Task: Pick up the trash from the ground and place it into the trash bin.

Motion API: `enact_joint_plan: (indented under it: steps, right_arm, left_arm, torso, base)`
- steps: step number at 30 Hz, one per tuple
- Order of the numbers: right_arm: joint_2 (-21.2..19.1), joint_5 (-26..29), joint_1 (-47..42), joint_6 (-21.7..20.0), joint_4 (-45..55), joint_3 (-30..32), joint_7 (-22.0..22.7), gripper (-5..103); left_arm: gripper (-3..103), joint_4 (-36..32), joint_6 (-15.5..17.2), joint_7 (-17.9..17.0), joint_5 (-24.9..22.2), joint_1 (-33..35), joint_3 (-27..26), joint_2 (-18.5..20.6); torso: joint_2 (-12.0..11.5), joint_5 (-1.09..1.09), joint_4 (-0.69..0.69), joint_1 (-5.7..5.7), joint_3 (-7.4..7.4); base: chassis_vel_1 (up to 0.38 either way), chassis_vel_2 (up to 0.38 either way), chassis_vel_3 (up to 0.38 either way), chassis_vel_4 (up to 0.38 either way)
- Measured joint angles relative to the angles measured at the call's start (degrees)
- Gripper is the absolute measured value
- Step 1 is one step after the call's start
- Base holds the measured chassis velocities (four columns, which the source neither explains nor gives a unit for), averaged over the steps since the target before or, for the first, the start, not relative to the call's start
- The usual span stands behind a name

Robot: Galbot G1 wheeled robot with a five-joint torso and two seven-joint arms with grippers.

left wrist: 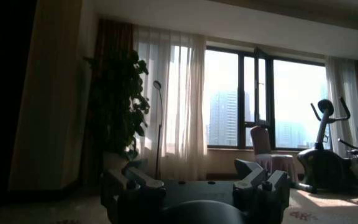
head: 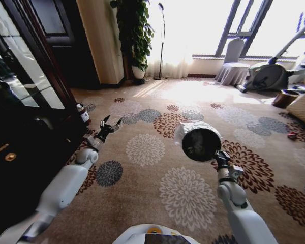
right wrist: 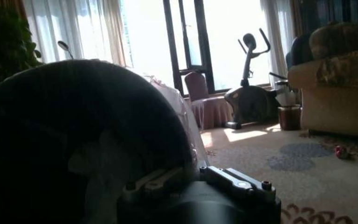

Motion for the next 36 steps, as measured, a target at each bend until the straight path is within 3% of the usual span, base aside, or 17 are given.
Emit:
enact_joint_plan:
  steps: [6, 10, 16, 21, 27, 31, 36]
  right_arm:
    - [2.06, 3.09, -4.70, -0.95, 2.36, 4.53, 5.19, 0]
    - [2.19, 16.91, -7.47, -7.95, 5.92, 4.62, 16.11, 0]
    - [-0.83, 23.69, -10.63, -9.10, 8.15, 5.37, 23.67, 0]
    - [-0.95, 26.52, -12.10, -9.46, 9.03, 6.06, 25.59, 0]
    - [0.62, 28.56, -13.86, -7.81, 9.18, 6.64, 24.81, 0]
    - [0.52, 28.11, -13.47, -7.23, 9.05, 5.59, 23.57, 0]
    - [0.50, 25.64, -13.22, -6.25, 9.02, 4.87, 22.21, 0]
  left_arm:
    - [92, 1.18, -0.40, 0.23, 0.97, -0.24, 1.63, -1.24]
    - [92, 1.91, -0.44, 0.98, 1.43, -0.93, 3.01, -1.76]
    - [92, 2.86, -0.84, 2.28, 1.48, -1.12, 3.20, -1.28]
    - [92, 3.45, -1.31, 2.73, 1.50, -1.04, 3.19, -1.34]
    - [92, 5.49, -2.81, 3.76, 3.50, -1.02, 3.40, -1.60]
    - [92, 9.00, -4.70, 4.27, 5.86, -1.43, 3.41, -2.56]
    - [92, 10.33, -5.02, 4.30, 6.36, -1.58, 3.61, -4.02]
  torso:
    - [0.00, -0.02, -0.03, 0.00, 0.00]
    - [0.00, 0.01, 0.00, 0.00, 0.00]
    - [0.00, -0.02, 0.00, 0.00, 0.00]
    - [0.00, 0.00, -0.01, 0.00, 0.00]
    - [0.00, -0.02, -0.03, 0.00, 0.00]
    - [-0.01, -0.02, 0.03, 0.00, 0.00]
    - [-0.01, -0.03, 0.01, 0.00, 0.00]
  base:
    - [0.000, 0.000, 0.000, 0.000]
    - [0.000, 0.000, 0.000, 0.000]
    - [0.000, 0.000, 0.000, 0.000]
    - [0.000, 0.000, 0.000, 0.000]
    - [0.000, 0.000, 0.000, 0.000]
    - [0.000, 0.000, 0.000, 0.000]
    - [0.000, 0.000, 0.000, 0.000]
